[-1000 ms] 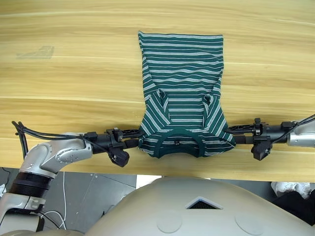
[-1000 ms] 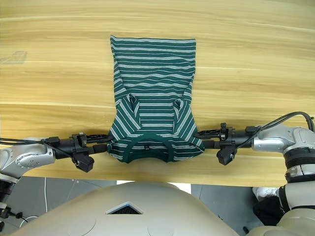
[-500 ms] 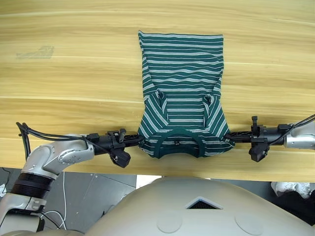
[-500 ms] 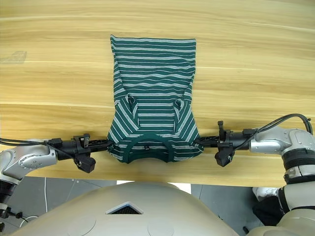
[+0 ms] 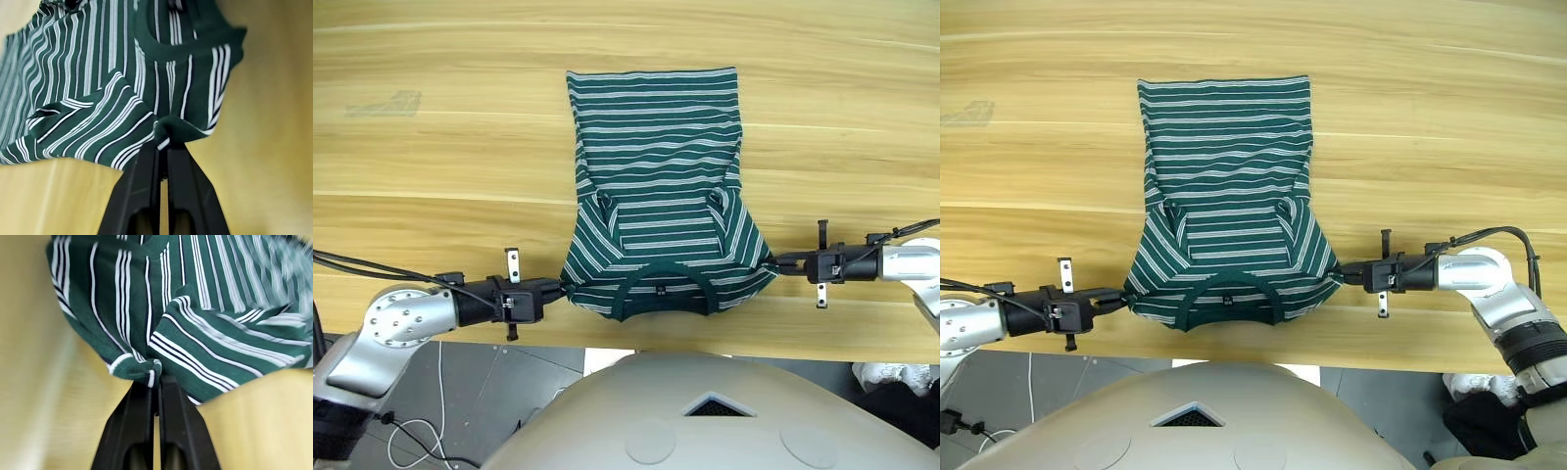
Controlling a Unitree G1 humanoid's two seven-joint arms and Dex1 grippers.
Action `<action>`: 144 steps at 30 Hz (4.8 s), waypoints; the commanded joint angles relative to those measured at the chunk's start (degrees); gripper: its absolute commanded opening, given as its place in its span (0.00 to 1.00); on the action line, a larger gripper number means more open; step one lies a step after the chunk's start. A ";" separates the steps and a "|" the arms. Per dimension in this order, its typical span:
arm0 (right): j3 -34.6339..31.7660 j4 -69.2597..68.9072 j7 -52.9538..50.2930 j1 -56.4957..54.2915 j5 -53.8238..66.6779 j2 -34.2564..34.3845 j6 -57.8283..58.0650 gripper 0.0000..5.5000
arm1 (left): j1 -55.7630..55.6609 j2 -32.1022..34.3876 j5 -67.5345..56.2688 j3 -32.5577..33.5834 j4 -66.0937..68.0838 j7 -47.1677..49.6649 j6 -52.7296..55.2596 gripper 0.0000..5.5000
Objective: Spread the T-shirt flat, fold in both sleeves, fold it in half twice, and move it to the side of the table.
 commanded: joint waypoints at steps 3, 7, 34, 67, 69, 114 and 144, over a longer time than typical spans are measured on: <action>-6.09 -15.42 11.26 4.25 13.44 -7.90 24.99 0.00 | 8.07 3.84 -13.04 14.88 -12.39 -9.28 16.35 0.00; -11.10 -18.19 12.87 6.23 14.13 -6.99 30.15 0.00 | 12.41 0.73 -12.61 21.05 -12.98 -14.06 19.22 0.00; -21.23 2.14 -3.04 -24.32 -3.12 25.17 33.62 0.00 | -34.45 -13.31 -1.86 9.00 12.61 -6.72 25.92 0.00; -31.01 51.10 -37.38 -41.34 -19.96 45.25 1.03 0.66 | -66.88 -43.42 1.61 14.26 77.54 24.59 -0.85 0.70; -29.26 49.05 -31.81 -40.35 -20.47 45.59 0.21 0.66 | -65.25 -43.55 -1.23 17.03 71.46 24.37 -1.77 0.73; -3.52 64.91 -35.06 -51.63 -53.96 43.41 14.36 0.01 | -47.52 -49.74 0.69 11.78 20.48 36.76 9.49 0.74; -10.17 -31.20 10.75 -1.90 -11.97 19.74 32.92 0.01 | -43.12 -52.28 -7.35 12.54 8.15 36.21 18.94 0.74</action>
